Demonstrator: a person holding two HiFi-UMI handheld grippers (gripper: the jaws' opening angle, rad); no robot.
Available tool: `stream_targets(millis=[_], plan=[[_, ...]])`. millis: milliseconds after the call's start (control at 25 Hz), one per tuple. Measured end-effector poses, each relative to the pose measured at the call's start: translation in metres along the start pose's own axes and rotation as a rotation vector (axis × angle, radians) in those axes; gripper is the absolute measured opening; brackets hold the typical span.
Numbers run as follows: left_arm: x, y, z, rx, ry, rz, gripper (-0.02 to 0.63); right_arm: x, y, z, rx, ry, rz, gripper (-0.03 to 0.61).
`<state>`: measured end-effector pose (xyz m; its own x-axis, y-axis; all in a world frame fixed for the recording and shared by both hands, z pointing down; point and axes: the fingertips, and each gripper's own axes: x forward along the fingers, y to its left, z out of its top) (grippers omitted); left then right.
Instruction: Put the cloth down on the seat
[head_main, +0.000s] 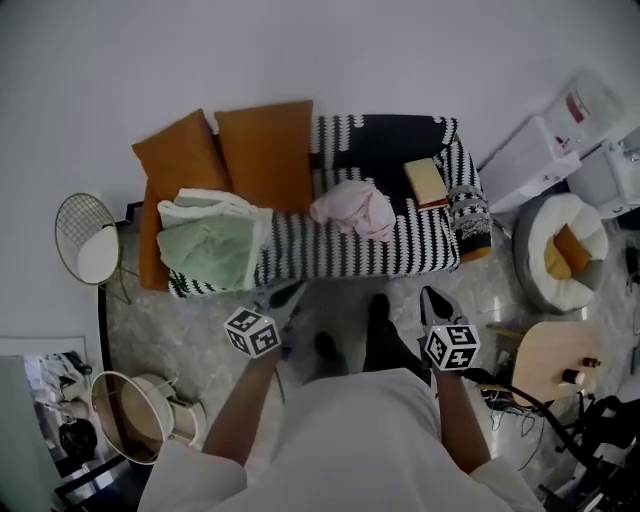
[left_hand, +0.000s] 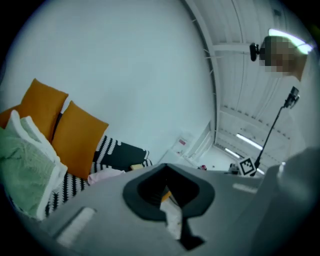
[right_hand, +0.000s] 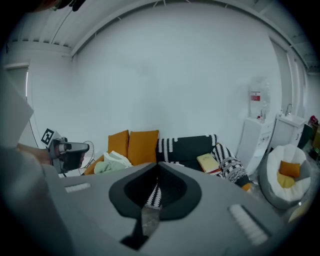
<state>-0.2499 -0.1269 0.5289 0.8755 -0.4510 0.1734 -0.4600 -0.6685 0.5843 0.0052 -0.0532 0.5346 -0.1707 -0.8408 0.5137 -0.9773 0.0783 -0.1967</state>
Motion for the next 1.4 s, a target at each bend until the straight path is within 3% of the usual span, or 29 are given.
stream_targets(millis=[240, 480, 880, 1040, 1400], plan=[[-0.007, -0.058, -0.005, 0.076, 0.013, -0.052, -0.001, -0.044, -0.011, 0.012, -0.019, -0.069, -0.011, 0.003], [0.001, -0.125, -0.007, 0.124, 0.029, -0.183, 0.000, -0.077, -0.026, 0.024, -0.076, -0.130, 0.037, 0.005], [0.018, -0.180, -0.019, 0.097, -0.023, -0.152, 0.000, -0.125, -0.071, 0.037, -0.077, -0.174, 0.063, 0.005], [0.022, -0.182, -0.027, 0.051, -0.032, -0.135, 0.000, -0.128, -0.080, 0.032, -0.081, -0.163, 0.070, 0.003], [0.026, -0.182, -0.031, 0.044, -0.019, -0.110, 0.000, -0.122, -0.071, 0.036, -0.136, -0.166, 0.133, 0.003]])
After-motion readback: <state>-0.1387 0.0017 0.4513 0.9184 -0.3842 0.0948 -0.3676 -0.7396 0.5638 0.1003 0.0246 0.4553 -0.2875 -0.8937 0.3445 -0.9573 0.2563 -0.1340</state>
